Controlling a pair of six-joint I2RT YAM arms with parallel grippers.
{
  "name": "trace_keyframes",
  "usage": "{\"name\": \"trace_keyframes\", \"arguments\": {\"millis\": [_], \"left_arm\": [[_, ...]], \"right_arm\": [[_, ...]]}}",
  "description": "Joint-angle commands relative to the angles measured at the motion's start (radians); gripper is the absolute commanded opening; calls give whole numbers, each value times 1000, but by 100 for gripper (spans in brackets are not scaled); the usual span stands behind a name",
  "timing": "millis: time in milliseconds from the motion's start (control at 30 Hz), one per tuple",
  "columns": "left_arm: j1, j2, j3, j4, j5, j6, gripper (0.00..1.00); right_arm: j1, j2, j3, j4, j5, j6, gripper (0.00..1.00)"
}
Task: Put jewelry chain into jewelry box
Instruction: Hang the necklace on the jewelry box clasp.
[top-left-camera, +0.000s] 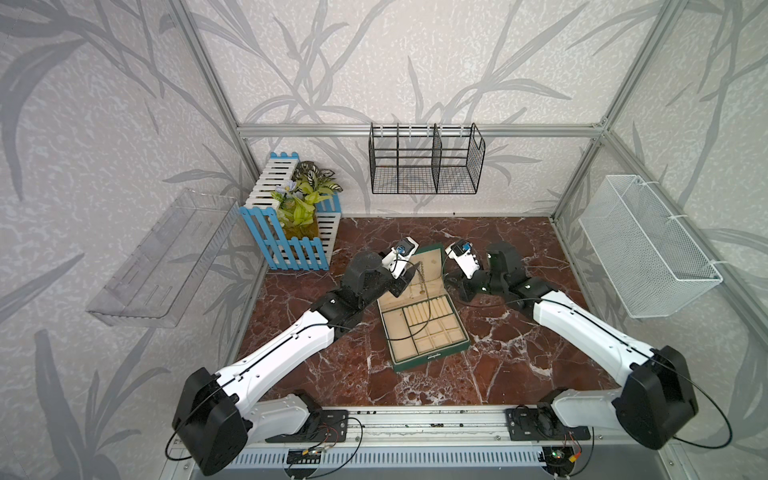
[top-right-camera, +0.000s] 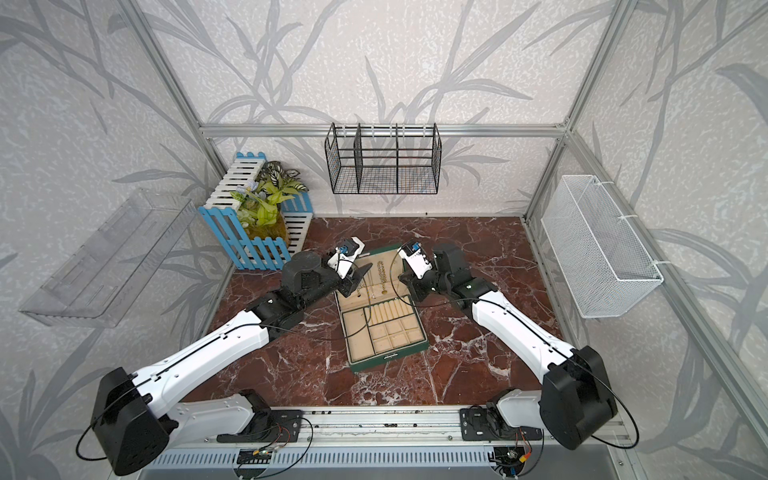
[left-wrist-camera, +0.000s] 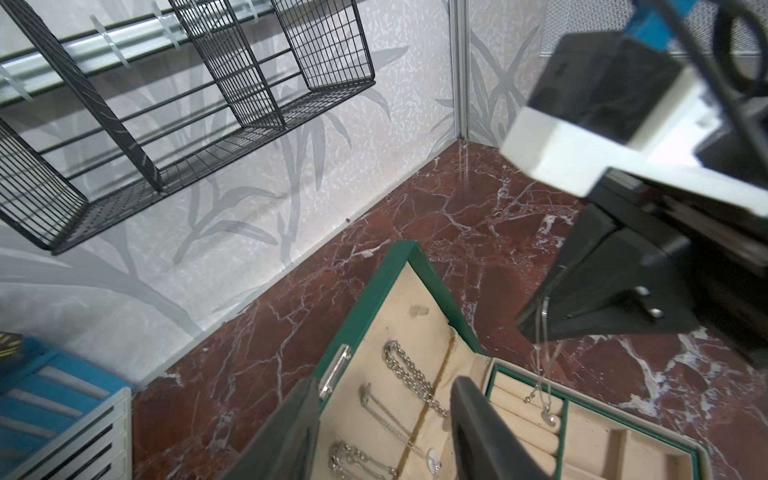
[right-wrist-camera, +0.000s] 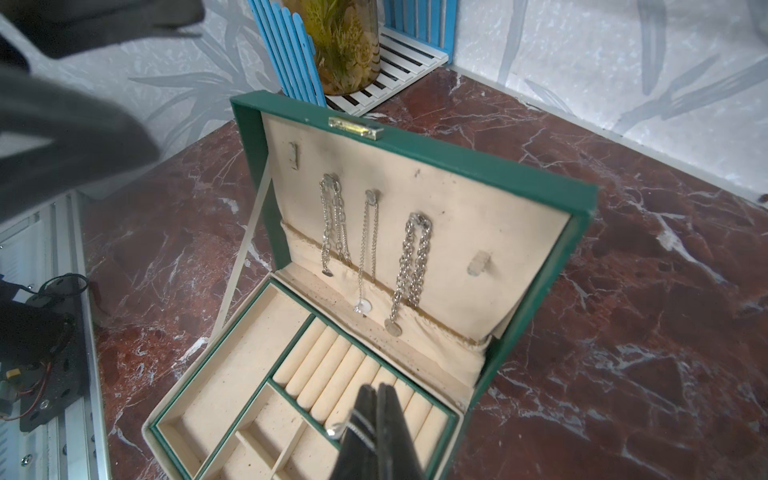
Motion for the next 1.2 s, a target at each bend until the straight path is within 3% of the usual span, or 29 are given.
{"name": "trace_keyframes", "arguments": {"millis": [0,467,767,1167], "left_arm": [[2,-18,-40,4,51,-86,54],[3,36,-133,151,55,-178,54],[2,113,-127,195,100,-202,50],[2,129,-140,208,91,-216,49]], "right_arm": [[6,60,80,-31,-23,-36,0],[16,280,273,-28,62,-11,0],[16,319,310,-42,196,55,0],[16,359,334,-134,274,73,0]]}}
